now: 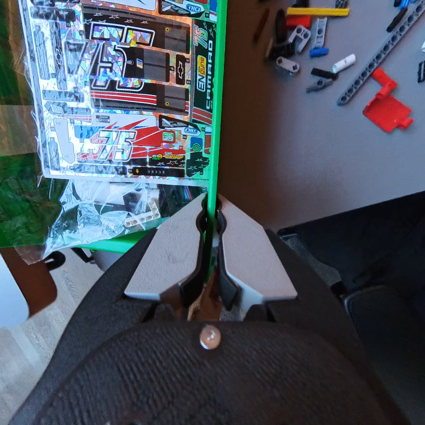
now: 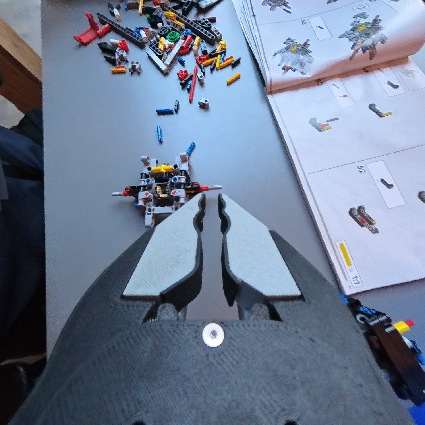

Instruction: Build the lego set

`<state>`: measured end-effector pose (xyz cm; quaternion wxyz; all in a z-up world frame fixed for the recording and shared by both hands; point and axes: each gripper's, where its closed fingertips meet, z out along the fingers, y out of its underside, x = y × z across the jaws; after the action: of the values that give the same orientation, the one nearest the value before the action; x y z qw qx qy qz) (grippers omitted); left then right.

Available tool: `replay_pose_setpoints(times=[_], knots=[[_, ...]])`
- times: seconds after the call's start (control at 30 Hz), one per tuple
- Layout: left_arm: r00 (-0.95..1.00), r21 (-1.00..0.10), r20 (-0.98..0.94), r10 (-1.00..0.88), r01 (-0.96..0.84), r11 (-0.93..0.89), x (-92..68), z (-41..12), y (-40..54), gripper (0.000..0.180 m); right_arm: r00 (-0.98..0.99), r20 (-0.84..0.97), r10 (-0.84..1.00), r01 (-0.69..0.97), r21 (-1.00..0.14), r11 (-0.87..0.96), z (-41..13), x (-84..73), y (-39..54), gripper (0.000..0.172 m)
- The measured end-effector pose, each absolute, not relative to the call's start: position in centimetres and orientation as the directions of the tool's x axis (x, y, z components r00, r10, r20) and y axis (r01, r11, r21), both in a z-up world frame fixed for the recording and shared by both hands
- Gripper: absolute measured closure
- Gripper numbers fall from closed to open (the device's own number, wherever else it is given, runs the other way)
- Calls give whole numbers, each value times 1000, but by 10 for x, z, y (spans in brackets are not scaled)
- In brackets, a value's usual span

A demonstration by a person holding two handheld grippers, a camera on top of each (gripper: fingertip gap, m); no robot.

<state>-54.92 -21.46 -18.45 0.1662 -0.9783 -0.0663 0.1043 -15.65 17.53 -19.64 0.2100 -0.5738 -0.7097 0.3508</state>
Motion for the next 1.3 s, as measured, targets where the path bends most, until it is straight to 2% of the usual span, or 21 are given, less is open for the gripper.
replay_pose_setpoints(times=[0.2, 0.4, 0.53, 0.6, 0.67, 0.77, 0.93, 0.97, 1.0, 1.07, 1.1, 1.17, 1.3], knots=[[969, -326, -194, 152, 83, -942, -534, -190, -207, 178, -255, -111, 961, 615, -785, 73, -187, -158, 182, 165], [964, -392, -156, 216, 140, -909, -531, -184, -167, 178, -254, -128, 959, 607, -793, 55, -189, -154, 183, 165], [959, -364, -167, 228, 155, -918, -530, -195, -160, 178, -276, -134, 952, 592, -804, 58, -186, -152, 176, 165], [956, -377, -194, 220, 134, -916, -529, -186, -156, 168, -290, -134, 948, 590, -805, 67, -186, -152, 173, 165], [958, -439, -193, 213, 110, -892, -527, -161, -141, 160, -293, -119, 949, 591, -803, 82, -187, -152, 173, 164], [972, -510, -181, 149, 37, -859, -531, -109, -99, 129, -295, -109, 949, 576, -813, 86, -184, -151, 175, 163], [923, -552, -370, -108, -312, -773, -557, -17, 58, 106, -288, -110, 951, 554, -830, 71, -182, -153, 180, 164], [912, -553, -377, -161, -361, -751, -560, -1, 95, 106, -284, -112, 952, 551, -832, 67, -183, -153, 181, 164], [900, -550, -376, -221, -409, -728, -562, 13, 131, 107, -279, -114, 954, 549, -834, 61, -184, -154, 183, 164], [840, -522, -392, -375, -539, -661, -564, 34, 197, 87, -267, -116, 957, 550, -834, 52, -188, -156, 188, 164], [795, -469, -440, -417, -600, -648, -575, 40, 225, 85, -261, -115, 958, 553, -832, 51, -191, -157, 190, 164], [732, -350, -511, -450, -656, -669, -609, 48, 269, 94, -246, -115, 963, 555, -831, 42, -196, -158, 196, 164], [756, -270, -419, -503, -632, -726, -643, 43, 315, 94, -223, -134, 965, 551, -834, 12, -200, -160, 202, 164]])
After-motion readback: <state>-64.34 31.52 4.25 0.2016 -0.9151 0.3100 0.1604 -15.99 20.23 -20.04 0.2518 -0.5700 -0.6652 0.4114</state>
